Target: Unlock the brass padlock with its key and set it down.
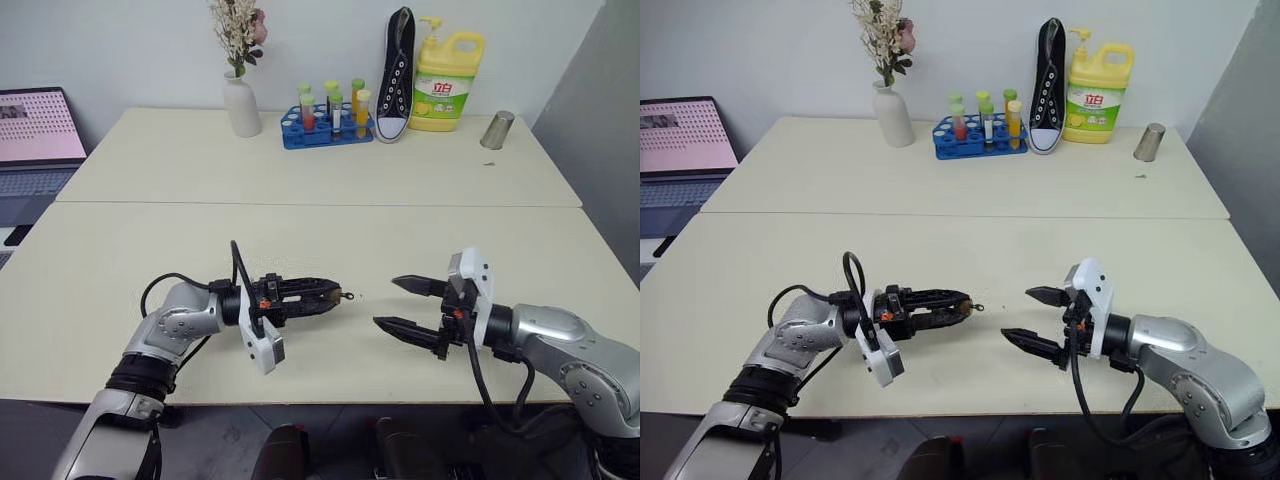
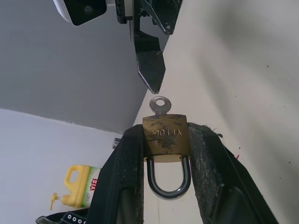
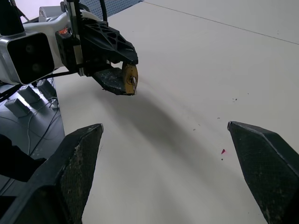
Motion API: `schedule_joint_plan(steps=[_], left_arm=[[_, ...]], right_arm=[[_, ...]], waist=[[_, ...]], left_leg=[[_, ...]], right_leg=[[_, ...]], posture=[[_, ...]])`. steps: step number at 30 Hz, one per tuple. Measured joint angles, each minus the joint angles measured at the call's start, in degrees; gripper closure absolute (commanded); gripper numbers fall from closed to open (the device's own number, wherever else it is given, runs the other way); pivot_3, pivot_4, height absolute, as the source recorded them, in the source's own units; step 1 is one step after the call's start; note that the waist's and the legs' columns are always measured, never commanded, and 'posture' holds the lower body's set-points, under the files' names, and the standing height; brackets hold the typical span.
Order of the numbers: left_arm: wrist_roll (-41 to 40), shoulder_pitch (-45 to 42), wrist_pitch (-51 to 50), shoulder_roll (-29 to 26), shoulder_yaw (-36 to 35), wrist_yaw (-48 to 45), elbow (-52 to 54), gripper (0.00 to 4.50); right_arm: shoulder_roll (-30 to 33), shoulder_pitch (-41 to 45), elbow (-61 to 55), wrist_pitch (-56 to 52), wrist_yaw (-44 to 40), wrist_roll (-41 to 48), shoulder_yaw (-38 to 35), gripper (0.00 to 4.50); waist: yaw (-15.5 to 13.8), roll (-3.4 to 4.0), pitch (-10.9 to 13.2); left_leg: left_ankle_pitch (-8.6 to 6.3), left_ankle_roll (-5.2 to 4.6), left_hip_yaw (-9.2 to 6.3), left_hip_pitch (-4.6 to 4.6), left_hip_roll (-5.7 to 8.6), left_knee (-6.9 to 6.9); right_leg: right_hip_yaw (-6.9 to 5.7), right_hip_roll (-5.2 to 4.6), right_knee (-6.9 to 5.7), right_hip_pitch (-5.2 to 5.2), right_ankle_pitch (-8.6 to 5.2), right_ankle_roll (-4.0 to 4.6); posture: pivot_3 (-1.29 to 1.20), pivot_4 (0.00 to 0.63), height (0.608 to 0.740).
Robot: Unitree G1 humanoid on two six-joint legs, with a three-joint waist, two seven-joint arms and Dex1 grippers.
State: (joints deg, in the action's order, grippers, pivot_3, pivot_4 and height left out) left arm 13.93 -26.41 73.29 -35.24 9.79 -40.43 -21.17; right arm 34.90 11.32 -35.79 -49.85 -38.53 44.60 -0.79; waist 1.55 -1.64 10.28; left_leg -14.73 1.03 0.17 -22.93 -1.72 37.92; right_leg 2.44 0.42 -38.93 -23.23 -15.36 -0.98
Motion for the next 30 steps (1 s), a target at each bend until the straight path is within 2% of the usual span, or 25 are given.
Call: schedule_joint_plan(steps=[17,21,29,30], left_arm=[[4.96,-0.79,0.80,-1.56,1.22,7.38,-1.58,3.54],[5.24,-0.79,0.52,-1.73,1.50,8.19,-1.46,3.54],[5.56,-0.79,-0.38,-2.41,2.75,8.82,-1.10,3.54],[5.59,-0.78,-0.41,-2.50,2.97,8.88,-1.03,3.54]], right_arm=[[-6.18,7.92,4.63,-4.48,3.65,1.60,6.92,0.00],[-6.38,8.09,5.36,-4.48,3.66,1.16,7.73,0.85],[-7.16,8.91,6.87,-4.48,3.68,1.14,7.84,3.58],[-7.25,8.91,6.89,-4.48,3.68,1.14,7.84,4.04]], waist=[[0.09,0.00,0.00],[0.09,0.00,0.00],[0.11,0.00,0.00],[0.11,0.00,0.00]], left_leg=[[0.00,0.00,-0.01,0.00,-0.02,0.00],[0.00,0.00,-0.01,0.00,-0.02,0.00],[0.00,0.00,-0.01,0.00,-0.03,0.00],[0.00,0.00,-0.01,-0.01,-0.02,-0.01]], right_leg=[[-0.04,-0.02,-0.02,0.00,0.01,0.00],[-0.04,-0.03,-0.02,-0.01,0.01,0.00],[-0.05,-0.02,-0.03,-0.01,0.01,0.00],[-0.05,-0.02,-0.03,-0.01,0.01,0.00]], posture=[[0.00,0.150,0.740],[0.00,0.150,0.740],[0.00,0.150,0.740],[0.00,0.150,0.740]])
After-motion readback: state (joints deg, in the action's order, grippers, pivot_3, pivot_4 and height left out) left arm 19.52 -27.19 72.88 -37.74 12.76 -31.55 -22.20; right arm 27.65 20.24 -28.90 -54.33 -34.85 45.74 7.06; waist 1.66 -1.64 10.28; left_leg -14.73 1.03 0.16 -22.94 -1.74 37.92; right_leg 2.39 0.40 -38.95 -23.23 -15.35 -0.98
